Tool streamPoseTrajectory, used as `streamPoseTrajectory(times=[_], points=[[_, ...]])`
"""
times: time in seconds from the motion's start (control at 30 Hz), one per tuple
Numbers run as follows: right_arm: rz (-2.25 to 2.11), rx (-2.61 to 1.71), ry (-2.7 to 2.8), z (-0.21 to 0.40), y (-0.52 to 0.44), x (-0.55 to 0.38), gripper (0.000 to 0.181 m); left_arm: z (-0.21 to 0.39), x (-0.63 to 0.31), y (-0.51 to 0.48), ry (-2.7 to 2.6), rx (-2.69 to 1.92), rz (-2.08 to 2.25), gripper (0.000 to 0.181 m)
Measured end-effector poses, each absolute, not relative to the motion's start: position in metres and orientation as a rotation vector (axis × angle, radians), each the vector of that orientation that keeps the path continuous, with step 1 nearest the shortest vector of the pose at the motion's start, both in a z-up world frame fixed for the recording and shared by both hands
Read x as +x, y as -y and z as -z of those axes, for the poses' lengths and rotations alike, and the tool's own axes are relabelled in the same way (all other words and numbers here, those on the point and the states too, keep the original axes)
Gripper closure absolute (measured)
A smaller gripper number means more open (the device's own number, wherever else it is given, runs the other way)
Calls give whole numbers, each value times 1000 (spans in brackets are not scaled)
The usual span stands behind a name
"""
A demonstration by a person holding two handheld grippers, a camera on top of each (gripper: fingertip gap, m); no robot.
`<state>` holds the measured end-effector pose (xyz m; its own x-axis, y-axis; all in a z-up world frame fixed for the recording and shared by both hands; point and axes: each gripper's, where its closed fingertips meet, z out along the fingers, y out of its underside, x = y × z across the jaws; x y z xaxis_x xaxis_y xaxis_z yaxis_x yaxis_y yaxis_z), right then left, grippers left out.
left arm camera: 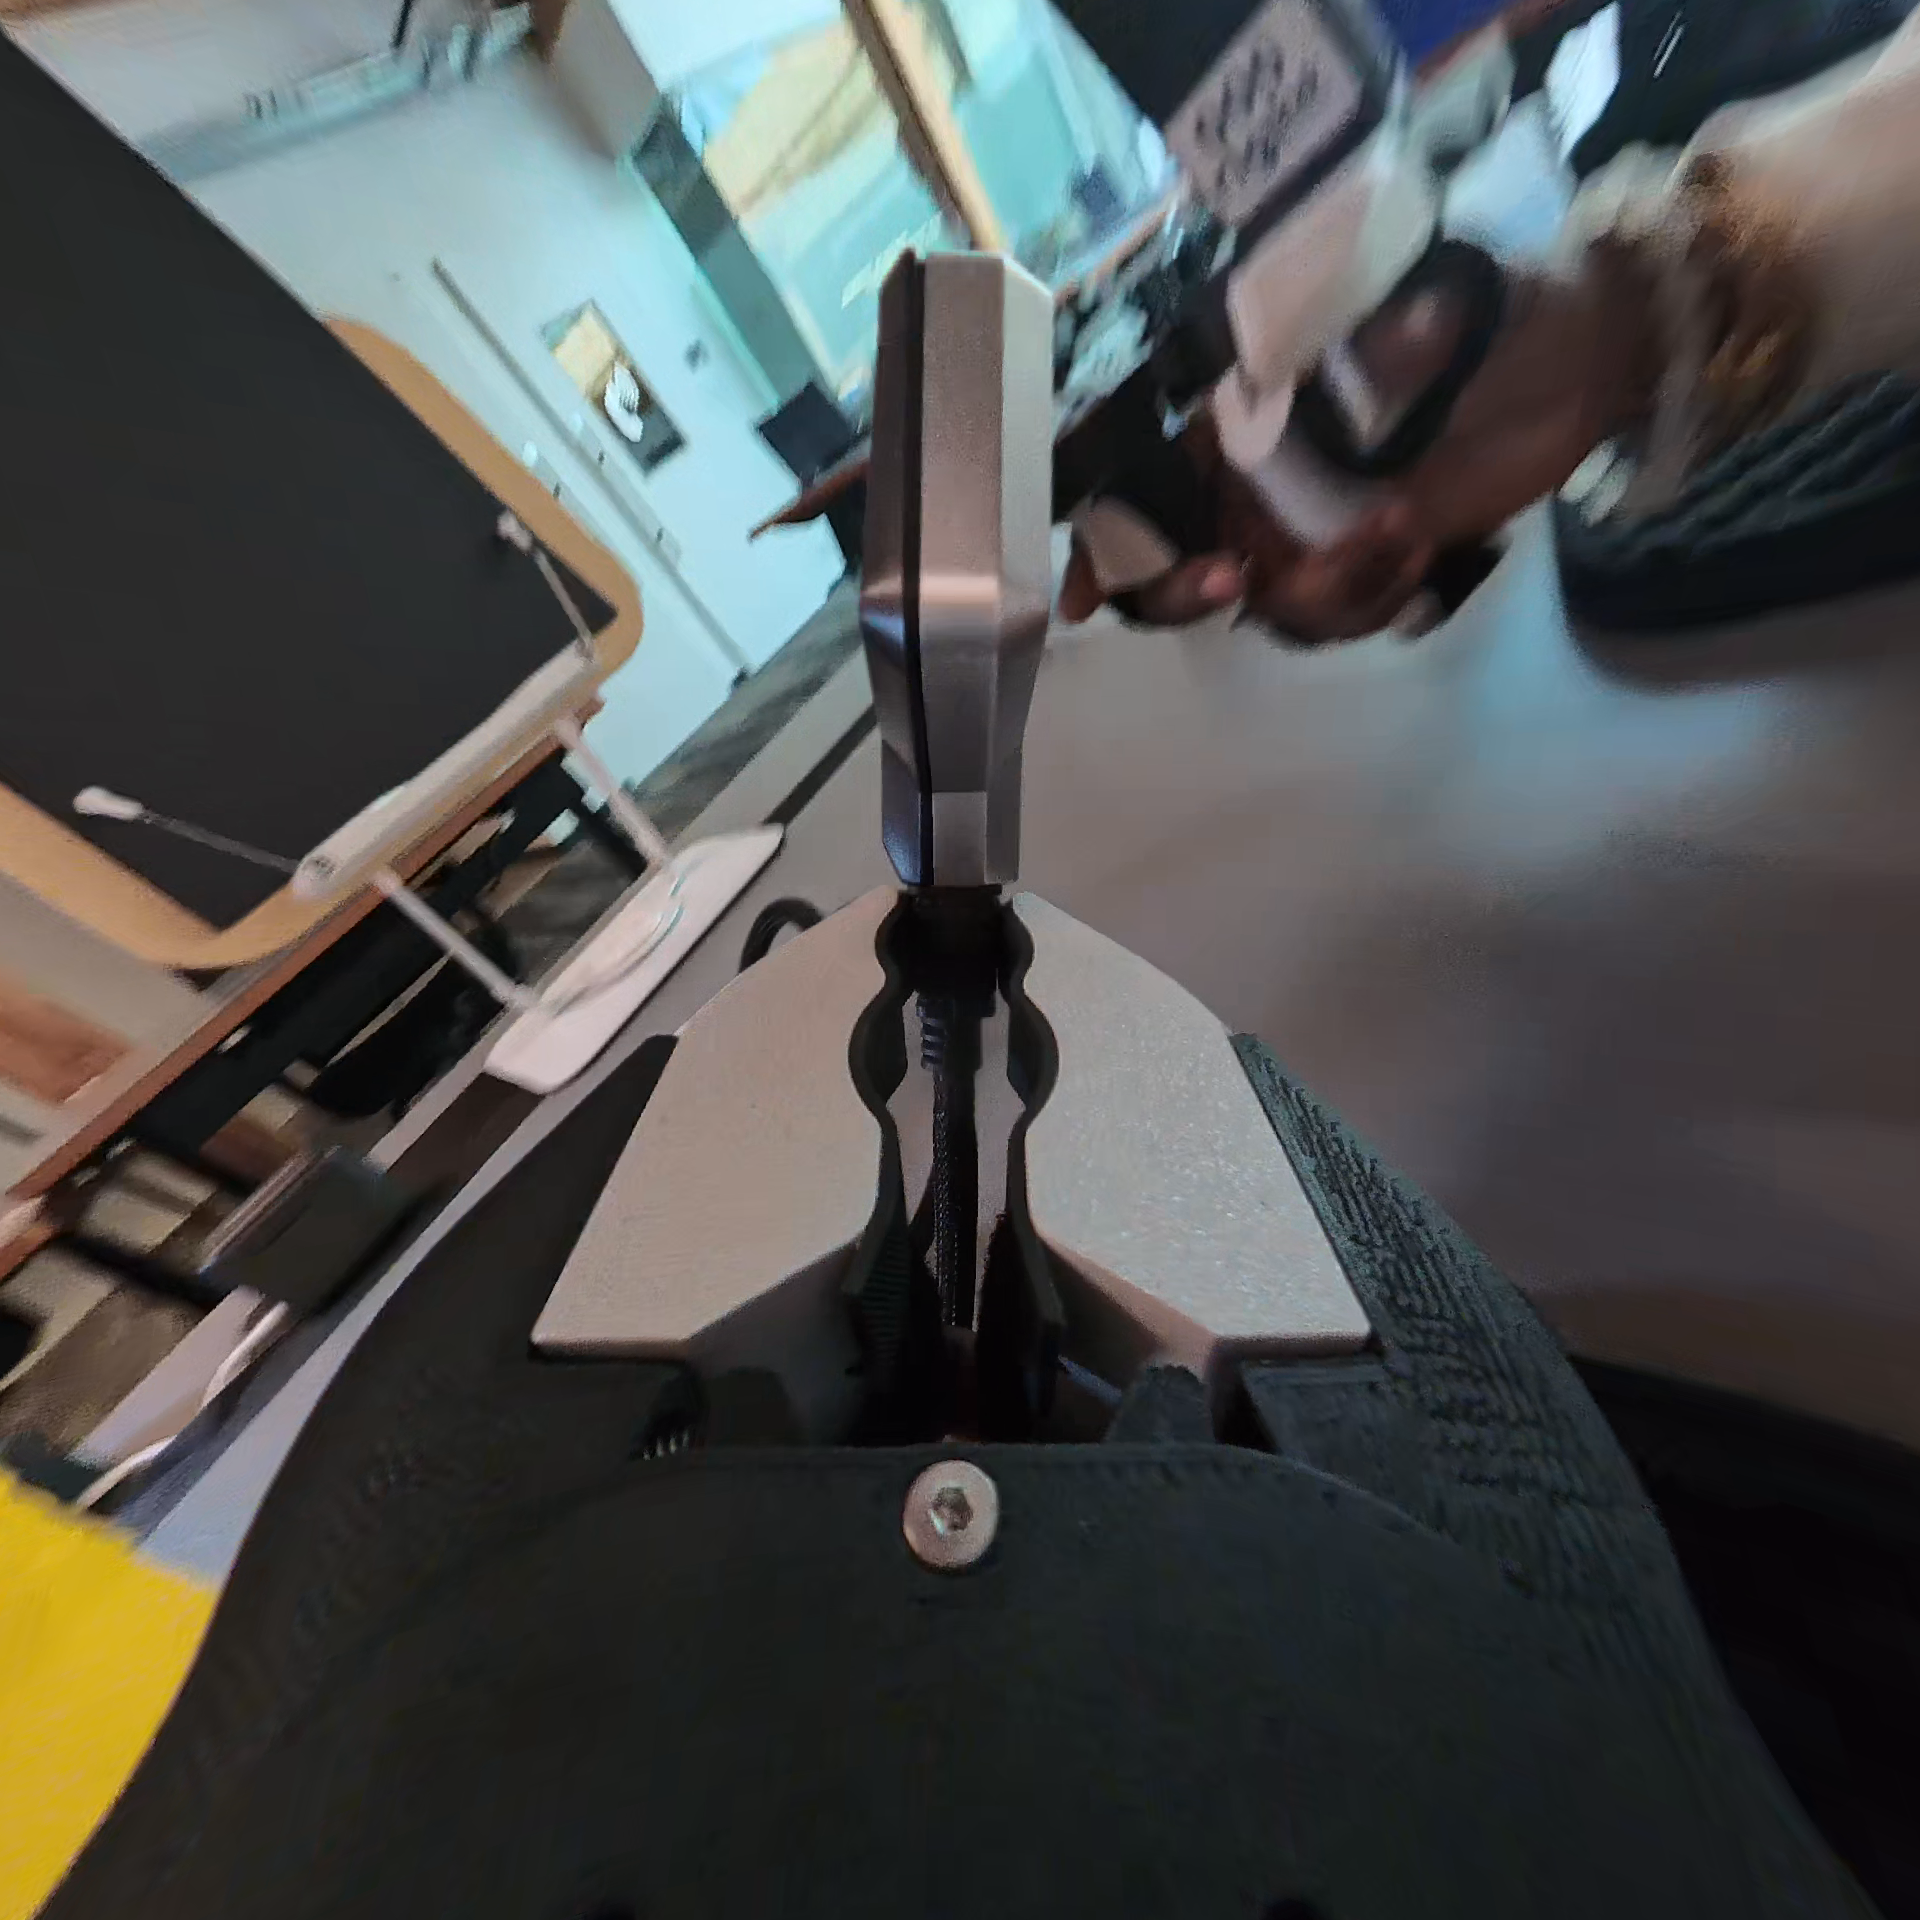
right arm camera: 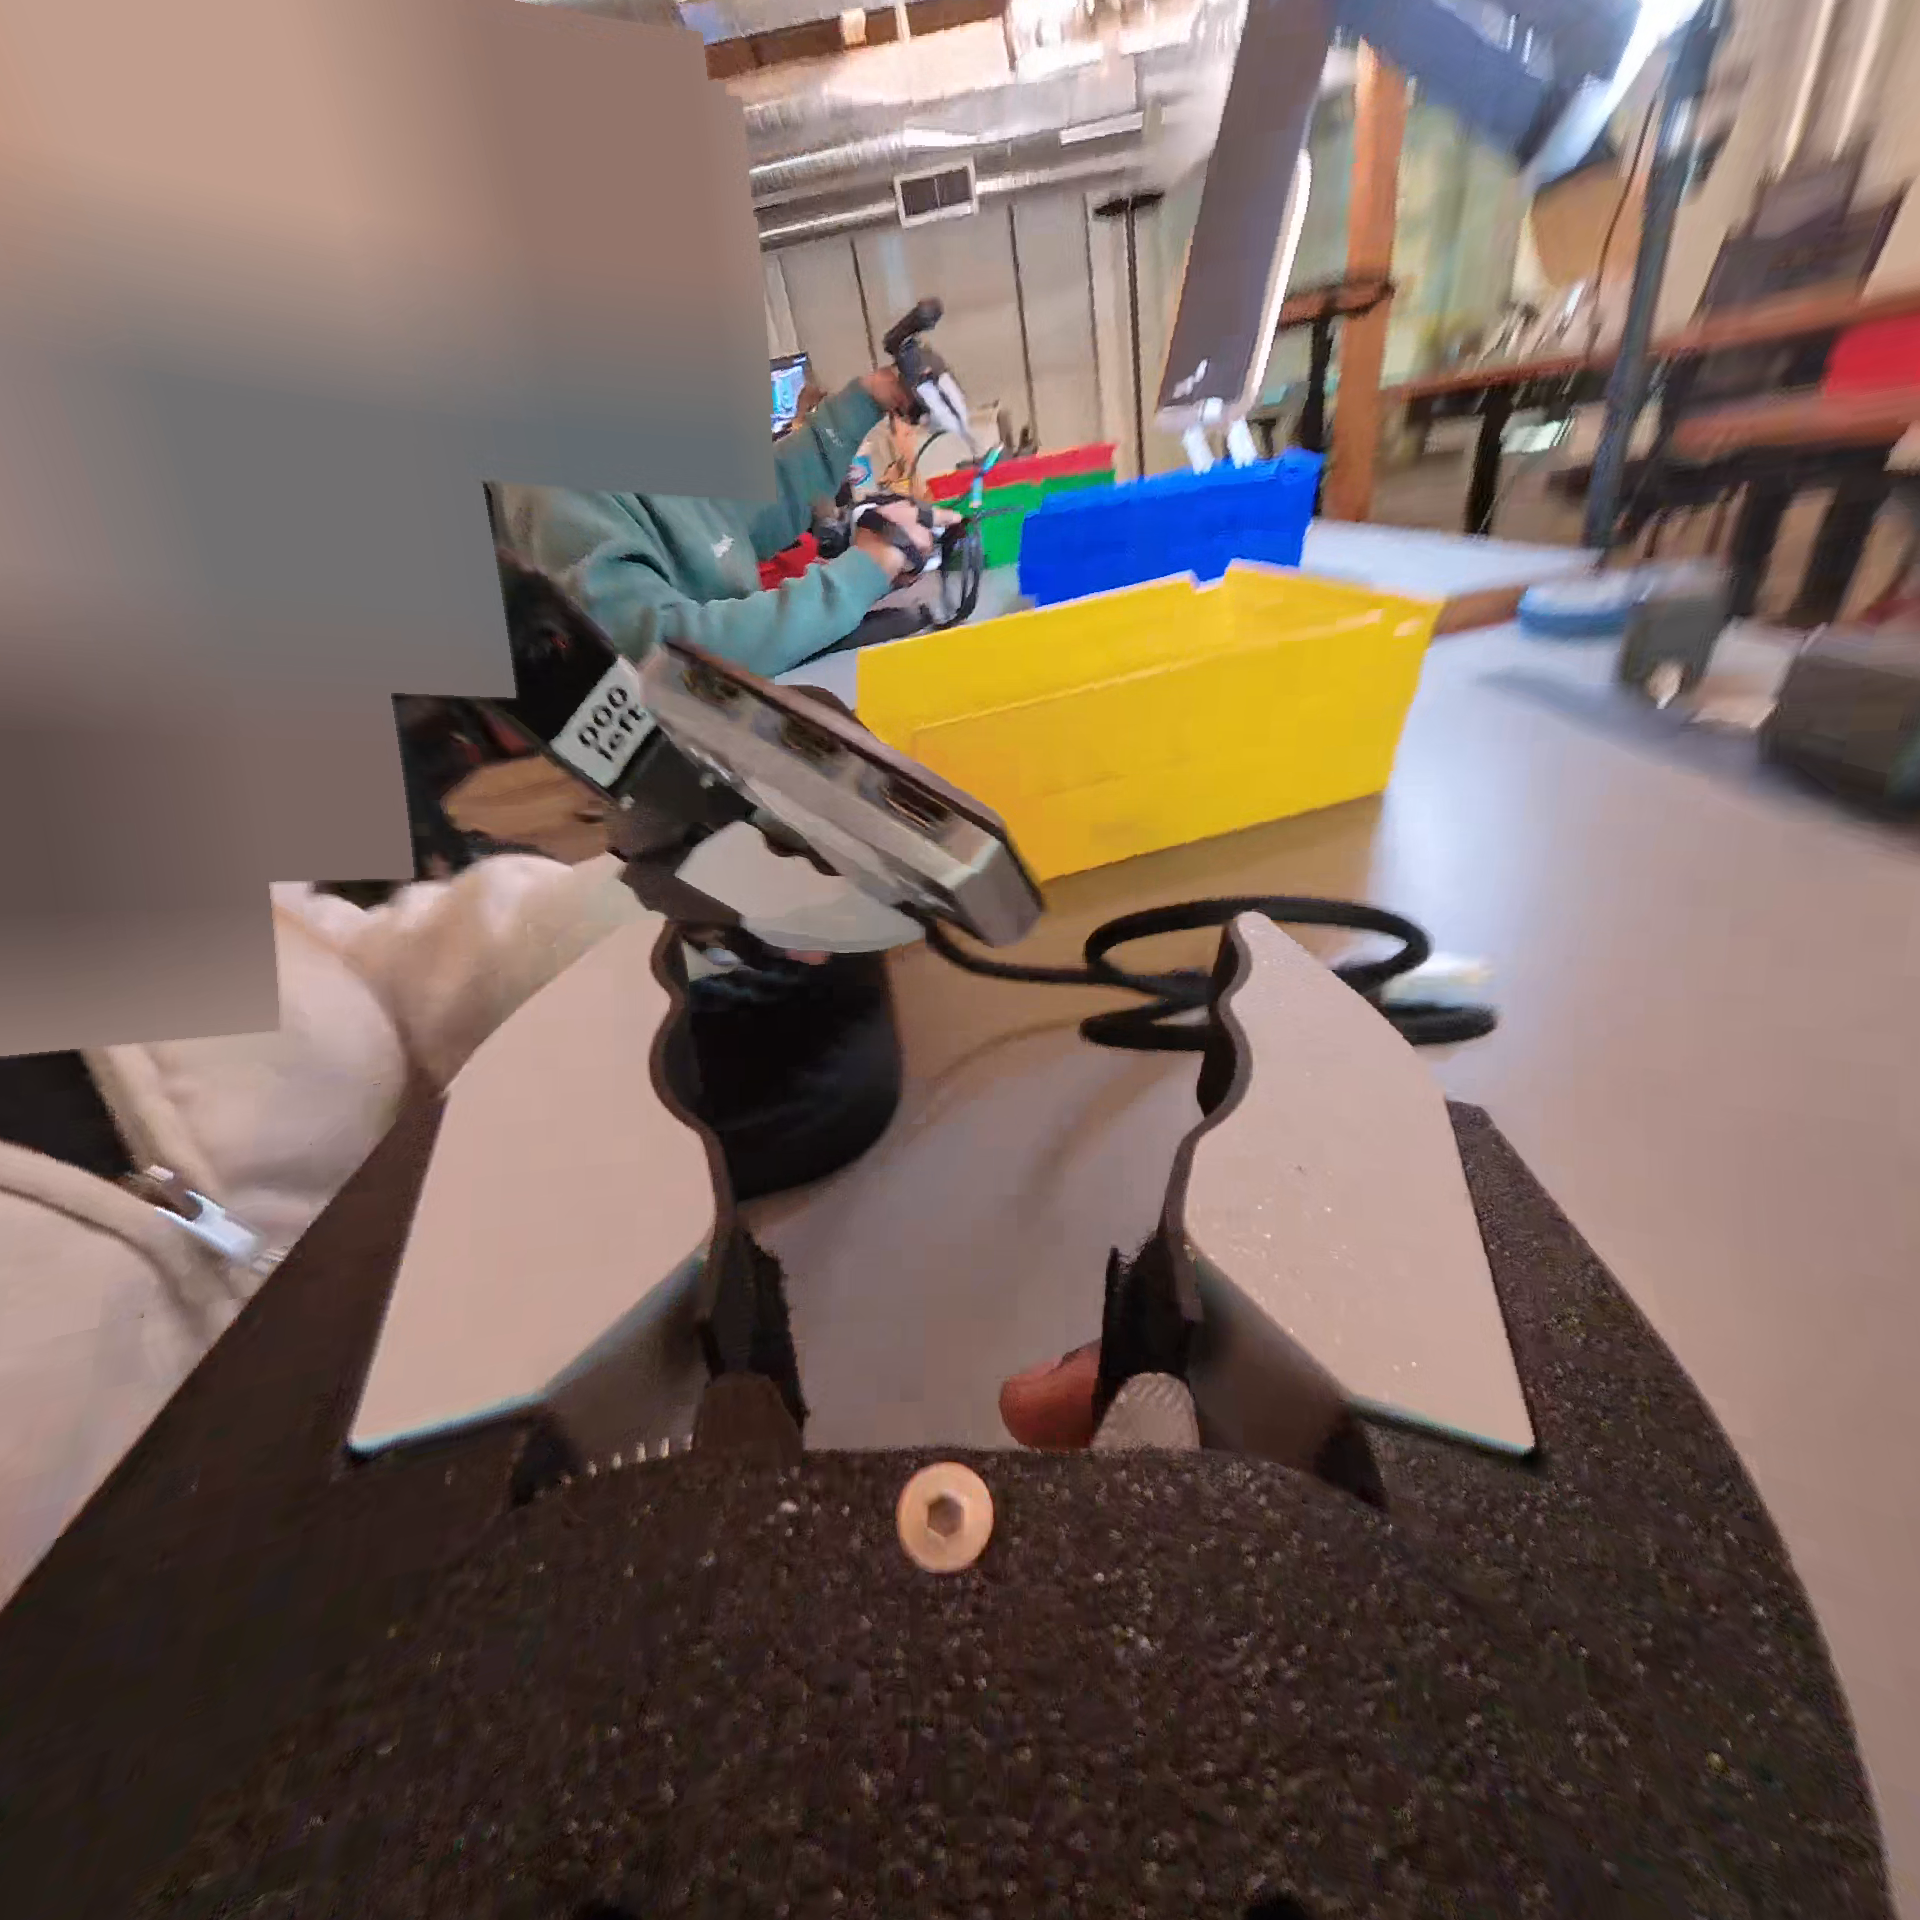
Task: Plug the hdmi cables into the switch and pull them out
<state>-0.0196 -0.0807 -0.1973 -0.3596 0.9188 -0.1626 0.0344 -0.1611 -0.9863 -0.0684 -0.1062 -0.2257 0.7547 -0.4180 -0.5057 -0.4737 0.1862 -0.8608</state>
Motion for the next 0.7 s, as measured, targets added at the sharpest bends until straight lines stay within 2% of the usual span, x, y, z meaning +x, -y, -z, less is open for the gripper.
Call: streamPoseTrajectory(times=[0.23,0.27,0.3,0.37,0.43,0.53,0.7], points=[[-1348,-637,1516,174,111,-25,112,193,-26,119,-805,-1190,317,167],[-1340,-576,1527,171,117,-25,123,193,-21,120,-824,-1181,338,167],[-1338,-510,1549,169,124,-24,143,193,-16,120,-835,-1179,354,167],[-1345,-432,1611,169,133,-20,157,192,-16,119,-811,-1189,391,166],[-1275,-493,1632,171,127,-22,159,195,-24,114,-782,-1253,351,162],[-1024,-598,1681,178,106,-22,159,189,-41,114,-751,-1302,244,134],[-567,-715,1855,199,76,-14,160,173,-35,117,-889,-1356,34,130]])
